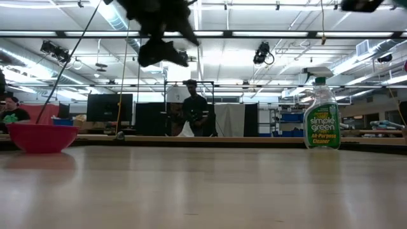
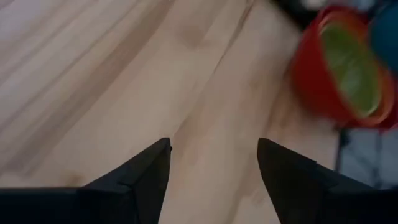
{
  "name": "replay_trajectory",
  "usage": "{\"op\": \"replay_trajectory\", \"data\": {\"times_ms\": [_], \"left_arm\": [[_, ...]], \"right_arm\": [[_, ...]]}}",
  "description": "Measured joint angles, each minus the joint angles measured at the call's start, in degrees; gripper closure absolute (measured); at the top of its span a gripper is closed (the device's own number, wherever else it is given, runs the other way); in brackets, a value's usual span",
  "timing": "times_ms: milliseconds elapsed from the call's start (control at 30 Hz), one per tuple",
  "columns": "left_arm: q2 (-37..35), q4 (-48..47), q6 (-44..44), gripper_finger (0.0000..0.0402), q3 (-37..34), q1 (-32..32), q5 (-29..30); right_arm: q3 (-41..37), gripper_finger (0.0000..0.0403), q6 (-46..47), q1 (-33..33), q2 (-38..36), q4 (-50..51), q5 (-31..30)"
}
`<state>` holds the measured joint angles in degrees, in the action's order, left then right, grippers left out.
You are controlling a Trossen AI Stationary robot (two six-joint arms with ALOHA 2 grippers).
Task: Nest bowls inside each other
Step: Stack the small blue bowl on top of the medium green bowl
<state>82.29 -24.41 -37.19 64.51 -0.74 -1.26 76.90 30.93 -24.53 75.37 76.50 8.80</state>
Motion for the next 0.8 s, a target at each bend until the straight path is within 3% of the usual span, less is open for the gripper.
{"op": "replay_trajectory", "data": {"times_ms": [300,533,800], "left_arm": [[-1.9,-22.6,10.1,0.0180,0.0,0.1,1.6],[-1.9,-38.2,15.6,0.0189,0.1,0.1,4.4],[-1.9,-49.6,23.6,0.0192,0.1,0.1,9.5]], "right_arm": [[-7.8,0.0370,6.7,-13.5,0.5,-5.8,-7.1],[-16.9,0.0368,19.3,-15.9,0.5,-14.9,-4.4],[-18.1,0.0347,26.2,-15.9,0.5,-14.9,-2.6]]}}
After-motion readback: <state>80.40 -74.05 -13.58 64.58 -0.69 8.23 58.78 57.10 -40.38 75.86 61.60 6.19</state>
